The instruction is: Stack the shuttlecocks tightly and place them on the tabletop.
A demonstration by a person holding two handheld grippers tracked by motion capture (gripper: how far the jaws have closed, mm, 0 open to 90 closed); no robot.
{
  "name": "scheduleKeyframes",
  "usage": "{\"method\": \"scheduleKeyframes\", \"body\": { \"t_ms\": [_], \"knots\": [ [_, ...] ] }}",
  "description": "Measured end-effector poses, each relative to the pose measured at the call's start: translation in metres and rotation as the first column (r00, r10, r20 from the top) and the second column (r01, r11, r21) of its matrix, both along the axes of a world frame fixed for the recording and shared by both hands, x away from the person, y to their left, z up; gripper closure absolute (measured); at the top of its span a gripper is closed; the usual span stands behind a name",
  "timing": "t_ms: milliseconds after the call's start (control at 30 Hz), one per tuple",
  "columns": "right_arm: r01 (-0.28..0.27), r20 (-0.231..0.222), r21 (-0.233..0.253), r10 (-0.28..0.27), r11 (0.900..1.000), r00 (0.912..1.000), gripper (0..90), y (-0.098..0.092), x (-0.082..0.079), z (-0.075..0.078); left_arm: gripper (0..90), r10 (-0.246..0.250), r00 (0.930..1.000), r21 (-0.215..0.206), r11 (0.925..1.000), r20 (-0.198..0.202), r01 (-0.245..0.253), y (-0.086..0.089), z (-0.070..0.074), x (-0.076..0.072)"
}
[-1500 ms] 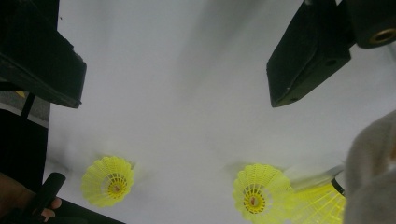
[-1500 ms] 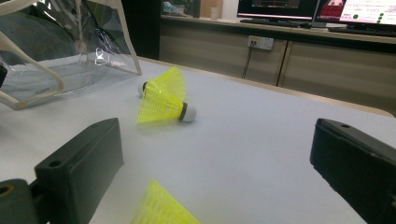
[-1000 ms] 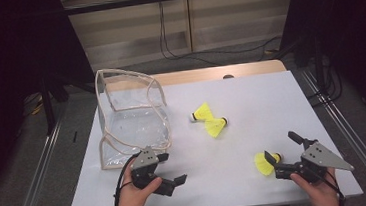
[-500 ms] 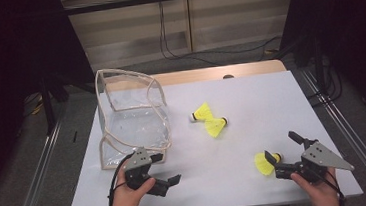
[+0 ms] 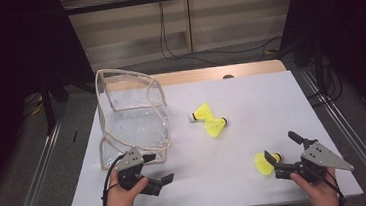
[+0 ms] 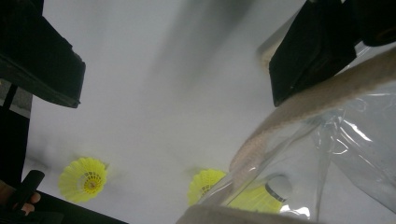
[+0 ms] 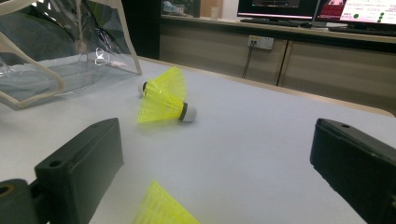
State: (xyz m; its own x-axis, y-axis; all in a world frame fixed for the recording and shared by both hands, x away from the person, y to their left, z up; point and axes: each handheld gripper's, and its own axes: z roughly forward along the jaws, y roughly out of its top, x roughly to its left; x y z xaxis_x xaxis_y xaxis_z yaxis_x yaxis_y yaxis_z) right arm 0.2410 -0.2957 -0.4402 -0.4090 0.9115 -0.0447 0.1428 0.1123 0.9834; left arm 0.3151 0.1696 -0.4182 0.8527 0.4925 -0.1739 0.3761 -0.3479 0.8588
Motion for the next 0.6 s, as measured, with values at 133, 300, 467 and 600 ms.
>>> {"method": "scheduleKeyframes", "body": {
  "t_ms": [133, 300, 467, 600],
  "knots": [
    [-0.001, 0.000, 0.000, 0.001, 1.000, 1.0000, 2.1, 0.000, 0.000, 0.000, 3.7, 0.005, 1.0000, -0.003, 1.0000, 0.003, -0.005, 0.003, 0.000, 0.001],
    [0.000, 0.003, -0.005, 0.000, 1.000, 1.0000, 2.1, 0.001, 0.000, 0.000, 3.6, 0.009, 1.0000, -0.004, 1.0000, 0.004, -0.009, 0.006, 0.000, 0.001],
    [0.002, 0.002, 0.000, -0.002, 1.000, 1.0000, 2.1, 0.002, 0.000, 0.001, 3.6, 0.022, 0.9998, -0.012, 0.9997, 0.000, -0.022, 0.011, -0.002, 0.002],
    [0.000, 0.007, -0.004, 0.000, 1.000, 1.0000, 2.1, 0.003, 0.000, 0.002, 3.5, 0.026, 0.9996, -0.012, 0.9996, 0.004, -0.026, 0.014, -0.002, 0.002]
  ]
}}
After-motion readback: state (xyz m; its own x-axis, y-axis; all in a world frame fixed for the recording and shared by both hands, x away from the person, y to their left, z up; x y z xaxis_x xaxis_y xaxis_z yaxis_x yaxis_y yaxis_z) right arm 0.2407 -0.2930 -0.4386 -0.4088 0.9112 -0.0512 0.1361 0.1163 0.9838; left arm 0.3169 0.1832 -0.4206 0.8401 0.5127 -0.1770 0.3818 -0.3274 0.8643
